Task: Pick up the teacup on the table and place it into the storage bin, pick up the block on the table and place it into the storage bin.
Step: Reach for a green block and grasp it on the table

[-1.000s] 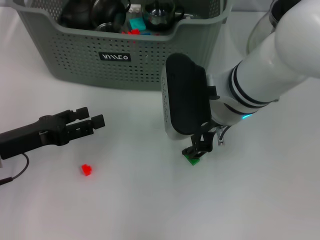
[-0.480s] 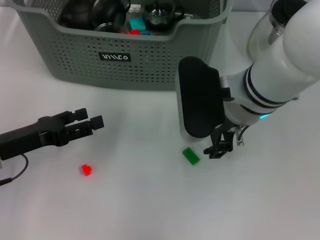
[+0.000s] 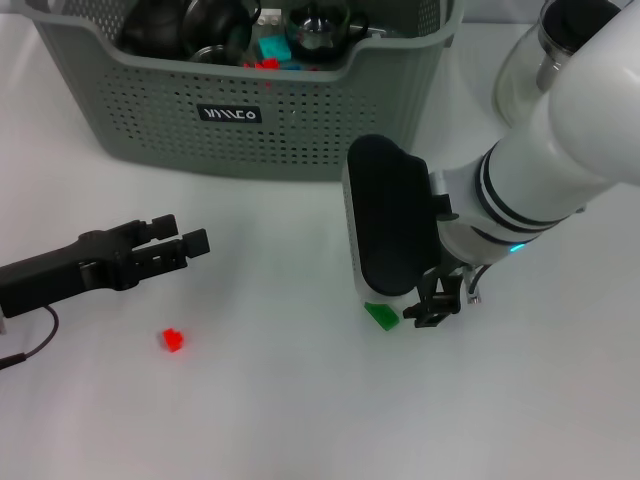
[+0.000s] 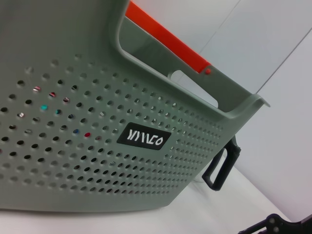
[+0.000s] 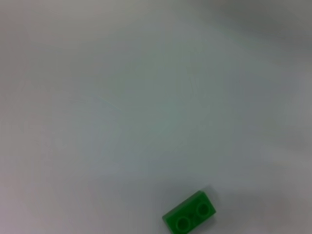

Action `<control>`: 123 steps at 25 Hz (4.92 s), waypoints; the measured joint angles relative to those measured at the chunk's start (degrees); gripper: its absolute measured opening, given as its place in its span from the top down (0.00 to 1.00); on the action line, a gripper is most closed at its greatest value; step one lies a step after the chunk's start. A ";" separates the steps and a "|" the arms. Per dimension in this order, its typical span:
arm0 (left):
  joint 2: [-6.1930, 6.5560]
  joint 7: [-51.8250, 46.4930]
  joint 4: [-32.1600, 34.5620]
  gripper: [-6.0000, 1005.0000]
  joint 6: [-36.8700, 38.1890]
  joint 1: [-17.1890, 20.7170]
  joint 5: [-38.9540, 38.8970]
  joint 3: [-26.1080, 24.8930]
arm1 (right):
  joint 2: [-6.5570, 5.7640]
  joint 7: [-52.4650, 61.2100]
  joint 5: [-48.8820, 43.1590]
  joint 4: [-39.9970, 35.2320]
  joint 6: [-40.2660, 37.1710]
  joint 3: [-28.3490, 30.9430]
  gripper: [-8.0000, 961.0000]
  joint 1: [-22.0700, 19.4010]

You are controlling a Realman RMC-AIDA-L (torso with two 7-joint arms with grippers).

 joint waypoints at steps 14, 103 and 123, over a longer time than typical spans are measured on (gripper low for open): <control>-0.01 0.00 0.00 0.24 0.02 -0.03 0.04 0.00 | 0.09 0.17 -0.25 2.31 2.55 -2.49 0.21 0.82; -0.10 0.18 -0.61 0.24 -2.00 0.08 0.08 0.44 | 0.34 19.06 12.77 10.25 5.11 -2.74 0.37 6.90; -0.10 0.17 -0.61 0.24 -2.09 0.07 0.08 0.44 | 0.16 19.58 13.60 10.48 4.67 -2.33 0.51 7.08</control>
